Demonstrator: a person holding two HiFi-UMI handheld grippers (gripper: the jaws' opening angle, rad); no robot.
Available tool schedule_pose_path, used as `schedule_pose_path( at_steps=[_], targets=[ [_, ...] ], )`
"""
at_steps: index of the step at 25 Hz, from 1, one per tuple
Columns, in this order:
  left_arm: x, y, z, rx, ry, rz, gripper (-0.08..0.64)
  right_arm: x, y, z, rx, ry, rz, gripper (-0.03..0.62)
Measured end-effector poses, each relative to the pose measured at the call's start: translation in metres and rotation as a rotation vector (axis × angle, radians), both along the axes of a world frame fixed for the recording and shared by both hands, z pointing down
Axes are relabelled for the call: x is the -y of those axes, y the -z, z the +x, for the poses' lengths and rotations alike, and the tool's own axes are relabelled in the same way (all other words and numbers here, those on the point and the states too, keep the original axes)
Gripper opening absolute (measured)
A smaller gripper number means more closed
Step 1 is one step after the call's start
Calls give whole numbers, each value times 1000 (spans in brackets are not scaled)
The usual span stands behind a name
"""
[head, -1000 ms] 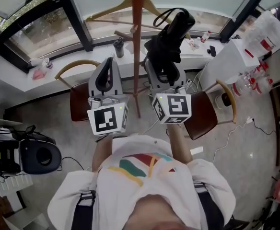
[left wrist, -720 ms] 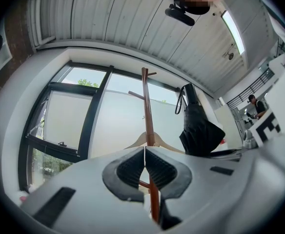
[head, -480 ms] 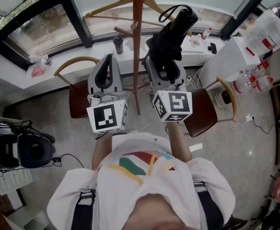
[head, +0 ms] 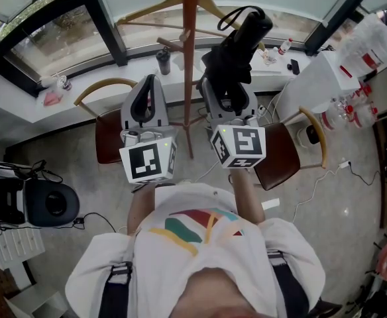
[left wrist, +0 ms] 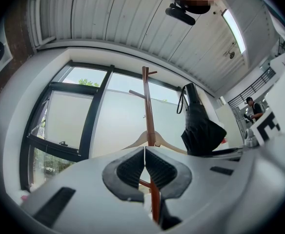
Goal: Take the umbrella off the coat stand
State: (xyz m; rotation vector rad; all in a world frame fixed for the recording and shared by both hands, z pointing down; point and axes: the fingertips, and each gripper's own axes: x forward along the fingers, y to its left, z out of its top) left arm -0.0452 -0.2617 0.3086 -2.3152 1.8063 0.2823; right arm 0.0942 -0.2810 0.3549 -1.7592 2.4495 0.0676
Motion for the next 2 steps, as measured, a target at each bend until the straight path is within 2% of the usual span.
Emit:
schedule_pose_path(
  at_steps=[2],
  targets=[
    [-1,0,-1,-1,2,-2,8,-1,0,0,-2,1,-1,224]
  ],
)
